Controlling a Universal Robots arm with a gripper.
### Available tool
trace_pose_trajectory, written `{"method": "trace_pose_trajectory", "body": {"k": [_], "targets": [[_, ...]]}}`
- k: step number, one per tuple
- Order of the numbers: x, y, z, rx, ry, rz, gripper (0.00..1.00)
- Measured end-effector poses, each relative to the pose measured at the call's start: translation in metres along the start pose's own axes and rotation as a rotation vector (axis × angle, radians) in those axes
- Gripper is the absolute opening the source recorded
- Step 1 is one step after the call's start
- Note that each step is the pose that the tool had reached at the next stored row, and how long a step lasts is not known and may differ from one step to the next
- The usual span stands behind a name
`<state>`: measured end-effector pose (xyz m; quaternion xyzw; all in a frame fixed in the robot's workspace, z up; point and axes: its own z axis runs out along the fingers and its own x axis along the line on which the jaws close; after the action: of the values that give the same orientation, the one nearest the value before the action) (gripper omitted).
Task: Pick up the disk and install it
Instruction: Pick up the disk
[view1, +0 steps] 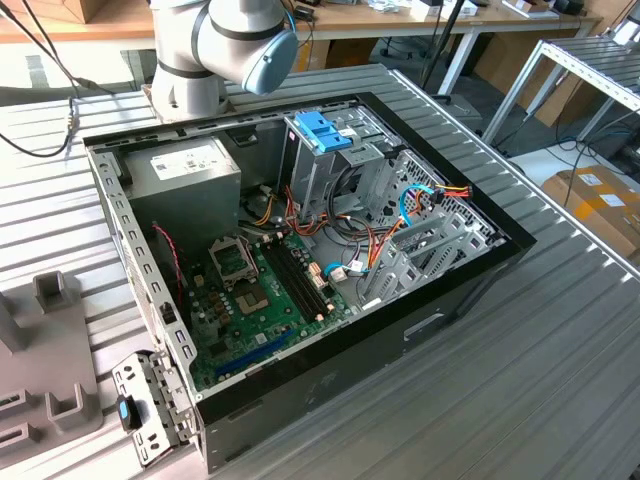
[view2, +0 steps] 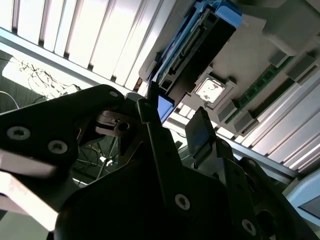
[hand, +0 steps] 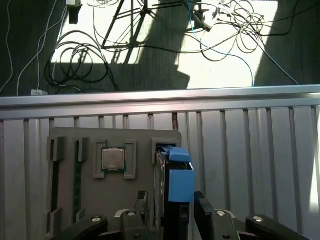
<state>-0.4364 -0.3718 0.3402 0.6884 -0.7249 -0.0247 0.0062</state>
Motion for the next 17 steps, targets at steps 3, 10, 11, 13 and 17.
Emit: {"method": "trace_pose_trajectory", "body": {"k": [3, 10, 11, 13, 17], "targets": [[0.0000, 0.0003, 0.0006, 0.0000, 0.0000, 0.000, 0.49], [0.0001, 0.0008, 0.0016, 0.0000, -0.0001, 0.000, 0.49], [0.0001, 0.0009, 0.0017, 0.0000, 0.0000, 0.000, 0.49], [0.0001, 0.0010, 0.0021, 0.0000, 0.0000, 0.000, 0.49], [0.0001, 0.0011, 0.0029, 0.0000, 0.0000, 0.000, 0.49]]}}
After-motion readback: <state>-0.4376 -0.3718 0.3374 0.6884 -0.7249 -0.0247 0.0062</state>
